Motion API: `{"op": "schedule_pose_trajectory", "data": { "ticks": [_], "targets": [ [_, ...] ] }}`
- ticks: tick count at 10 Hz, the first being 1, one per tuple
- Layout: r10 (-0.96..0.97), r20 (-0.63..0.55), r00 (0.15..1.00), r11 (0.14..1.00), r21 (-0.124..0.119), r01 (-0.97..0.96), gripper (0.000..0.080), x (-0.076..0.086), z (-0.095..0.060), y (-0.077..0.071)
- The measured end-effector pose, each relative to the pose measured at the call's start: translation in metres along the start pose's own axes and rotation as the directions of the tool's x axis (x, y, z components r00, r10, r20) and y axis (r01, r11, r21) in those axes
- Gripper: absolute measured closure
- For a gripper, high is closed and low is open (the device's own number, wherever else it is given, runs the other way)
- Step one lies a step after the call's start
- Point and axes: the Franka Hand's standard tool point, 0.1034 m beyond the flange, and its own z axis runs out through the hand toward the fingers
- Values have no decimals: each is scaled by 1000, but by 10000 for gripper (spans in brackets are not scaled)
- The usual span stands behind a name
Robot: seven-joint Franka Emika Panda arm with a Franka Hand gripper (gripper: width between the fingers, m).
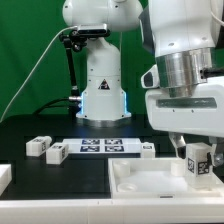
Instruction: Assemble one leg
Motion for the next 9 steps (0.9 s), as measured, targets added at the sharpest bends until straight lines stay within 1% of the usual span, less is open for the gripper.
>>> {"op": "schedule_pose_trajectory", "data": {
  "ticks": [1,2,4,5,6,7,8,9],
  "targets": [
    [-77,1,997,997,-5,77,176,-2,1,0],
    [-234,-1,972,972,-8,234,155,-2,1,-1],
    [-477,-4,879,878,-21,477,151,-6,1,-3],
    [-562,5,827,827,-36,562,151,-8,1,-4],
    [-682,7,731,730,-46,682,151,-7,0,-5],
    [-760,10,649,648,-52,760,151,-6,1,-5],
    [-812,7,584,583,-53,811,151,-6,1,-6],
    [-870,13,493,491,-57,869,151,-6,1,-6]
  ]
}}
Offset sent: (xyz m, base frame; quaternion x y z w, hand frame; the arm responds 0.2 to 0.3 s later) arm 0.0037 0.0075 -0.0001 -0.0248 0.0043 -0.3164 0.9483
